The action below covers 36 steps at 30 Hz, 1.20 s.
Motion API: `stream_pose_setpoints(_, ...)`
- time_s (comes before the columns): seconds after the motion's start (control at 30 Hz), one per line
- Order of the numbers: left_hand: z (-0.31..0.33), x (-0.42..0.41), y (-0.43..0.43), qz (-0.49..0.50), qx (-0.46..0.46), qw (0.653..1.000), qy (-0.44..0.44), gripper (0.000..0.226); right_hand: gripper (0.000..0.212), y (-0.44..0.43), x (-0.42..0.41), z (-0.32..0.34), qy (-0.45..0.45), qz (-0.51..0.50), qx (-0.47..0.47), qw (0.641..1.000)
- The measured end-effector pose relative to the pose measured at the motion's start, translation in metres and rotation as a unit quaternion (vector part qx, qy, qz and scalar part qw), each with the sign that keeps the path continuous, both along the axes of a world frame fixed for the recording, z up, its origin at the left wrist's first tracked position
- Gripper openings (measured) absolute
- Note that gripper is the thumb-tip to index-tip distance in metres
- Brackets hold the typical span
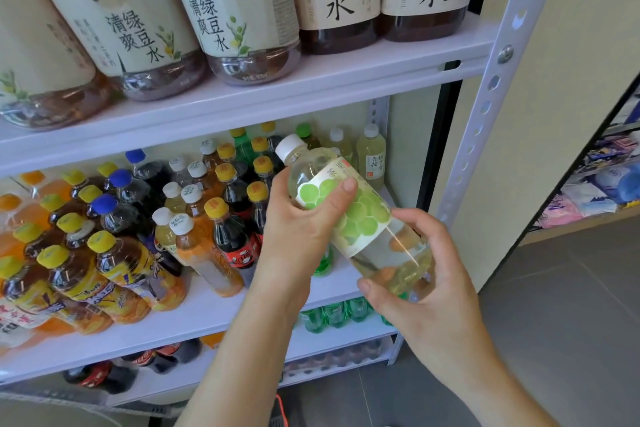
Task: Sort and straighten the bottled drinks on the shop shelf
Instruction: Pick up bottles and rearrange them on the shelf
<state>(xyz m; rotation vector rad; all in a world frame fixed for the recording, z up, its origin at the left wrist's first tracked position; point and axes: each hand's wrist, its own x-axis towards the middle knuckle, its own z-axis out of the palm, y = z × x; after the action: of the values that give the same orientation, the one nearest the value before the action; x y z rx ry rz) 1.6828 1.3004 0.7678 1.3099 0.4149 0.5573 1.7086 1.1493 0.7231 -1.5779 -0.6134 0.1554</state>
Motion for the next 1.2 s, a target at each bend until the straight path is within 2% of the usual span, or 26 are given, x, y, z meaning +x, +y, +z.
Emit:
stream_pose_setpoints(0.07,-0.002,0.001,-0.001,0.015,-0.041,0.999,-0.014,0.078,0.07,-0.003,0.003,-0.002,-0.048,-0.005,-0.019,0.999)
stream_pose_setpoints(0.1,-0.003,0.001,0.0,0.014,-0.053,0.998,-0.021,0.078,0.065,-0.004,0.005,-0.001,-0.038,0.007,-0.006,0.999)
stream_pose_setpoints(0.17,-0.005,-0.001,0.002,0.004,-0.068,0.997,-0.036,0.072,0.058,-0.005,0.012,0.001,0.095,0.045,0.062,0.993)
stream_pose_setpoints(0.2,-0.005,-0.001,0.004,-0.003,-0.075,0.996,-0.045,0.069,0.057,-0.006,0.017,0.003,0.199,0.072,0.102,0.972)
stream_pose_setpoints(0.23,-0.005,-0.002,0.005,-0.011,-0.083,0.995,-0.055,0.067,0.057,-0.007,0.022,0.003,0.306,0.111,0.133,0.936)
stream_pose_setpoints(0.3,-0.006,-0.002,0.006,-0.033,-0.097,0.992,-0.078,0.071,0.059,-0.008,0.029,0.008,0.453,0.201,0.121,0.86)
stream_pose_setpoints(0.37,-0.008,-0.002,0.009,-0.063,-0.104,0.988,-0.097,0.074,0.065,-0.01,0.032,0.009,0.493,0.271,0.102,0.82)
stream_pose_setpoints(0.43,-0.008,-0.002,0.012,-0.084,-0.117,0.984,-0.101,0.074,0.068,-0.009,0.032,0.006,0.493,0.286,0.123,0.812)
stream_pose_setpoints(0.47,-0.007,-0.002,0.013,-0.084,-0.118,0.985,-0.097,0.073,0.069,-0.008,0.03,0.005,0.472,0.28,0.137,0.825)
stream_pose_setpoints(0.5,-0.005,-0.002,0.015,-0.072,-0.103,0.988,-0.085,0.07,0.068,-0.007,0.027,0.004,0.428,0.262,0.142,0.853)
stream_pose_setpoints(0.6,-0.003,-0.002,0.028,0.003,0.026,0.999,-0.021,0.047,0.055,-0.004,0.018,0.003,0.217,0.125,0.072,0.966)
stream_pose_setpoints(0.63,-0.003,-0.002,0.031,0.011,0.05,0.999,-0.005,0.04,0.053,-0.003,0.016,0.003,0.146,0.078,0.043,0.985)
stream_pose_setpoints(0.73,-0.004,-0.006,0.035,0.01,0.052,0.998,0.029,0.042,0.06,-0.001,0.012,-0.001,0.011,-0.003,0.007,1.0)
stream_pose_setpoints(0.87,-0.003,-0.007,0.036,-0.009,0.038,0.998,0.045,0.058,0.068,0.003,0.01,-0.009,-0.152,-0.065,-0.06,0.984)
stream_pose_setpoints(0.97,-0.003,-0.007,0.036,0.009,0.014,0.999,0.028,0.059,0.071,0.004,0.009,-0.014,-0.167,-0.059,-0.066,0.982)
stream_pose_setpoints(1.07,-0.007,-0.008,0.038,0.034,-0.004,0.999,-0.002,0.05,0.074,0.001,0.012,-0.016,-0.158,-0.042,-0.079,0.983)
stream_pose_setpoints(1.13,-0.01,-0.008,0.038,0.037,-0.006,0.999,-0.017,0.042,0.073,-0.002,0.015,-0.015,-0.063,-0.008,-0.066,0.996)
stream_pose_setpoints(1.2,-0.01,-0.009,0.039,0.025,-0.013,0.999,-0.038,0.044,0.068,-0.003,0.018,-0.01,0.114,0.078,-0.005,0.99)
